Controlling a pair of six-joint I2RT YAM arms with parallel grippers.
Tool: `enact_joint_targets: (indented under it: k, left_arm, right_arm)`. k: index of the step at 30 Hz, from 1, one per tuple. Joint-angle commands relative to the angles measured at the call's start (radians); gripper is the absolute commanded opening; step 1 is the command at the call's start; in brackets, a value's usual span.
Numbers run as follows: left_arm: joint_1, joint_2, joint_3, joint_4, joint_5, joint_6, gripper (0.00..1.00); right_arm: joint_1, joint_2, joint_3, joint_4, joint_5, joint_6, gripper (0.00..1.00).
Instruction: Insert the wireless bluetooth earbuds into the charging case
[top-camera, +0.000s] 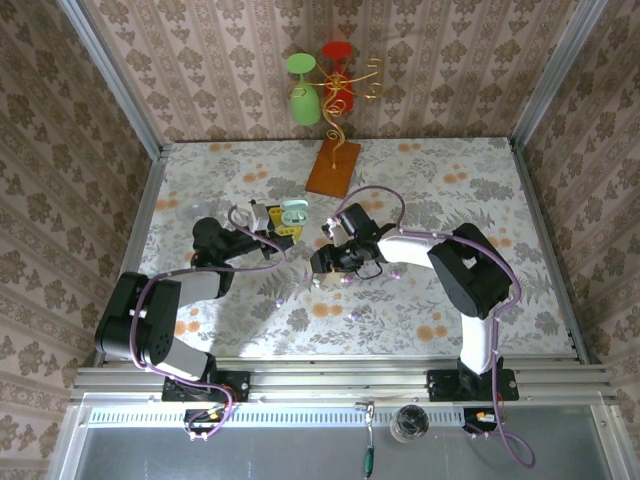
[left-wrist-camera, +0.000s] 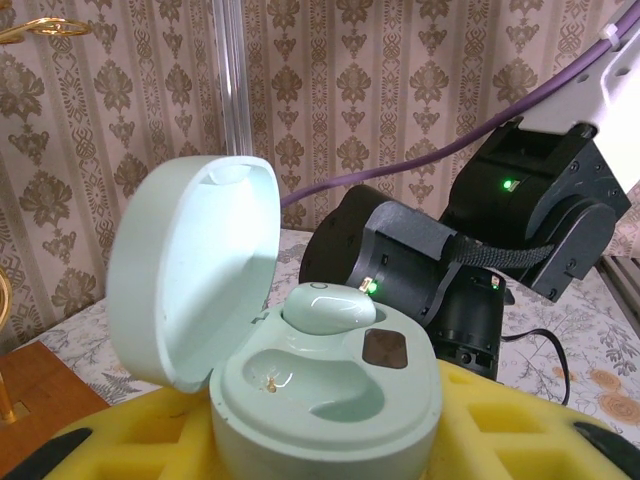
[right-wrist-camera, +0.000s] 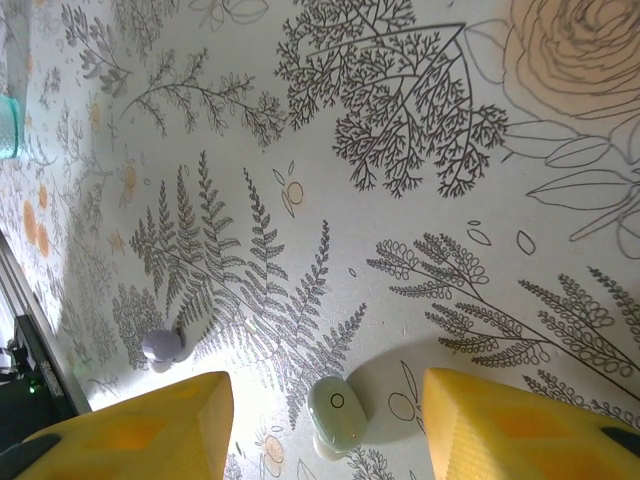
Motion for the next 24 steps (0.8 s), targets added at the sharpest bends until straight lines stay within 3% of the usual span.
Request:
enact_joint_targets:
  k: [1,24]
  left_arm:
    - [-0.007,-0.011,-0.002,0.024,0.001,0.0,0.43]
    - [-0.011,-0.008,0.011,0.024,0.018,-0.006,0.43]
  right_arm:
    - [0.009,0.023,0.023,-0.049,-0.054,-0.034,0.51]
    - [0.037,0.091,0.07,-0.122,-0.096,-0.068,0.42]
